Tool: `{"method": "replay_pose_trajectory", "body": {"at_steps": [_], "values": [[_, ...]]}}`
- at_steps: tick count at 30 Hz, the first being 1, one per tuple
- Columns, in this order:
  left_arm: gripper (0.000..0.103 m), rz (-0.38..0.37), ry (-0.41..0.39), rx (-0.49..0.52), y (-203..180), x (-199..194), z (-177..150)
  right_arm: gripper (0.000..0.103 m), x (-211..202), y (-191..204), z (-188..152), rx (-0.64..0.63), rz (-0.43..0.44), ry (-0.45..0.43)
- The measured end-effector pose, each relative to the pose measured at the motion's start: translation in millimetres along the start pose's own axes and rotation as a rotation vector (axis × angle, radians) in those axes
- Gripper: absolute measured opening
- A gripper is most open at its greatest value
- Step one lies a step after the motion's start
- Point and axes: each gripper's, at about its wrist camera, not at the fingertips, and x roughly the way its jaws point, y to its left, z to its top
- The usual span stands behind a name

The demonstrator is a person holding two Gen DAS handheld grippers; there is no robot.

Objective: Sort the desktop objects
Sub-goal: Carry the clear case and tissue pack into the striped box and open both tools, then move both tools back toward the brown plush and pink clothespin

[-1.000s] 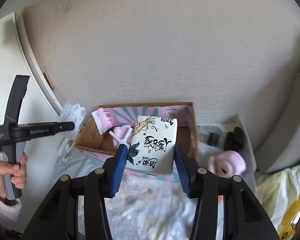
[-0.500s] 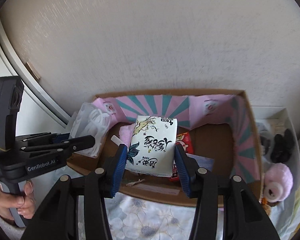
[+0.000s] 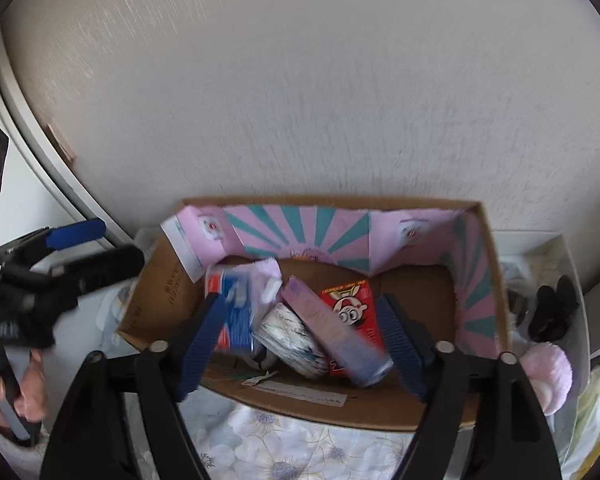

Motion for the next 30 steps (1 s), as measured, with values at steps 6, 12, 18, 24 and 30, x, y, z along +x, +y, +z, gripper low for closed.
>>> {"method": "replay_pose_trajectory", "body": {"at_steps": [6, 12, 18, 24, 30], "values": [[0.103, 0.023, 0.022, -0.035, 11, -6, -6, 0.079, -17, 9, -7, -0.033, -0.027, -0.016], [0.103, 0.027, 0.027, -0.053, 11, -19, -19, 0.079, -31, 13, -14, -0.033, -0.027, -0.037], [0.103, 0.039, -0.003, -0.045, -2, -44, -30, 0.079, -57, 11, -15, -0.036, -0.02, -0.081], [0.103, 0.033, -0.048, -0.017, -14, -78, -39, 0.079, -101, -6, -24, 0.007, -0.032, -0.153], [0.103, 0.064, -0.086, 0.017, -25, -109, -38, 0.079, -150, -44, -41, 0.049, -0.11, -0.194]]}}
